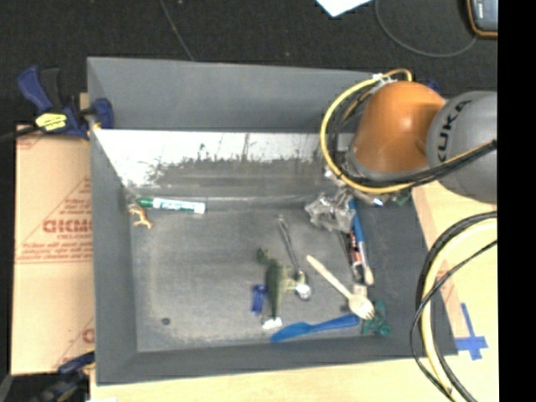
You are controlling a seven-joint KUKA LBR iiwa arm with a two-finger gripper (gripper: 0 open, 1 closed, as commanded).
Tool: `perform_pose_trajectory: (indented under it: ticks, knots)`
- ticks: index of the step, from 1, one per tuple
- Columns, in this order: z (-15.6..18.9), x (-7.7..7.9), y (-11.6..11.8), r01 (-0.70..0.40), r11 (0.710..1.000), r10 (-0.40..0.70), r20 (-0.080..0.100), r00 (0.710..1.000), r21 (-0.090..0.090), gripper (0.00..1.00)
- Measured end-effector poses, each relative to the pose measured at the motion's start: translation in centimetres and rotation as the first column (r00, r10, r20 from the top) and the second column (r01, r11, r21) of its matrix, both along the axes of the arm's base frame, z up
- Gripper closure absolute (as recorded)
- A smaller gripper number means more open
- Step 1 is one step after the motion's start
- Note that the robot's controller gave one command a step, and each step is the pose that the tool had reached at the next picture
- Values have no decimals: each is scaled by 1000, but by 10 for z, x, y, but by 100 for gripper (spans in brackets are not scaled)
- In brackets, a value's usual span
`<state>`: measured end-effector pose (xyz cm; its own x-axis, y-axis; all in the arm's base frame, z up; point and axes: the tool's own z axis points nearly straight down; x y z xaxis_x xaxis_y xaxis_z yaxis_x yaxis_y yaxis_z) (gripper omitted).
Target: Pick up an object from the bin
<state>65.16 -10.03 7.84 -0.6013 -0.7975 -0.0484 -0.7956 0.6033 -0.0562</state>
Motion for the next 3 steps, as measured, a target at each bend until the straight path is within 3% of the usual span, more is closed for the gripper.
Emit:
perform_pose_trajectory:
  ticks: [1, 2, 3]
  knots:
    - [13, -48, 31, 358, 933, -358, 3, 934, 41, 100]
    - [-3, -6, -10, -8, 1000, 8, 10, 1000, 1, 100]
    - [-6, 3, 39, 245, 969, -245, 11, 969, 33, 100]
